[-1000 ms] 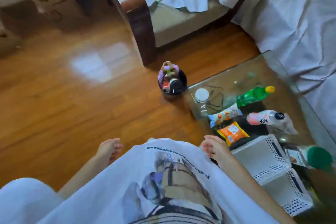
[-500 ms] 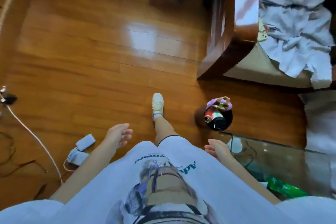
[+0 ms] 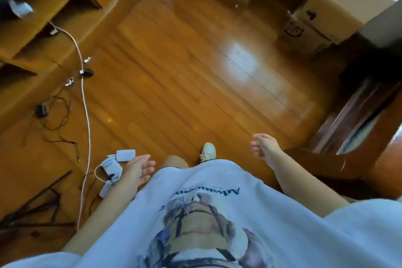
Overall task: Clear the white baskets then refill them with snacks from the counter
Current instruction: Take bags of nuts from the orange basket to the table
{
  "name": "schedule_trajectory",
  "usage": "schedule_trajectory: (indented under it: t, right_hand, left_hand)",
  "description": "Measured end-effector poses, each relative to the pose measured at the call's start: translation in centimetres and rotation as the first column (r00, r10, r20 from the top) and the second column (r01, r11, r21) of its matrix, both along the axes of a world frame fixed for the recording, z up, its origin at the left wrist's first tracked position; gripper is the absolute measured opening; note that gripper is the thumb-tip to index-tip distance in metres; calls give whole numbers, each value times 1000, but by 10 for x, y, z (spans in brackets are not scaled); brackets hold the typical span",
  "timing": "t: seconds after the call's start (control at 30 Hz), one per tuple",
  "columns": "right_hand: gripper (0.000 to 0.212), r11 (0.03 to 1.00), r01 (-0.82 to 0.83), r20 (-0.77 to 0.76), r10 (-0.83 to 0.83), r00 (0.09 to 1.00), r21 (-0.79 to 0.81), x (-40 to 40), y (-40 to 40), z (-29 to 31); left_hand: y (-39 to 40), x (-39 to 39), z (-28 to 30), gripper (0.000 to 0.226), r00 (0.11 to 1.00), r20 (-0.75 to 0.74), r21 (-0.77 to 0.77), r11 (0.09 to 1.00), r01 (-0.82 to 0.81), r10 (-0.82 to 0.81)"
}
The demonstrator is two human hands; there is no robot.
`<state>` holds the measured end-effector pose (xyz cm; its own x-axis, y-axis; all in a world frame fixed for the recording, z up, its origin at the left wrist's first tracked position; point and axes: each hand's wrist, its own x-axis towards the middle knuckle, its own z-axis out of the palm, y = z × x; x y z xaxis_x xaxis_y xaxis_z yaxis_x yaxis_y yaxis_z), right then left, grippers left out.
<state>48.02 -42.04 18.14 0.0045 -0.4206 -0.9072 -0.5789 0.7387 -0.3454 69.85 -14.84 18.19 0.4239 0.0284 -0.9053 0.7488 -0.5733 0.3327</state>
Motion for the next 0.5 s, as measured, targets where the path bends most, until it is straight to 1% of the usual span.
schedule_trajectory:
  t: [0.07,0.13,0.2,0.3,0.37,0.4,0.5]
  right_hand:
    - [11,983,-156,6,157,988,-93,36,-25,6]
    - [11,959,-259,47,266,963,-114,74,-45,9]
    - [11,938,-327,84,337,938,-110,105,-59,10]
    - [16,911,-399,121,409,904,-102,151,-75,9]
    - [16,905,-414,124,424,897,-95,176,-86,6]
    - [15,906,-414,119,422,899,-87,188,-93,5]
    - [14,921,-386,88,390,917,-58,219,-113,5]
  left_hand:
    - [4,12,0,33,998,2,28,997,-71,71]
    - [9,24,-1,33,988,-22,70,986,-151,153]
    - [14,34,-5,36,974,-51,109,971,-213,220]
    - [19,55,-15,39,955,-98,146,953,-264,279]
    - [15,72,-23,37,937,-119,148,939,-310,328]
    - [10,83,-28,33,927,-130,140,932,-334,352]
    - [-20,122,-30,11,915,-132,119,922,-367,382]
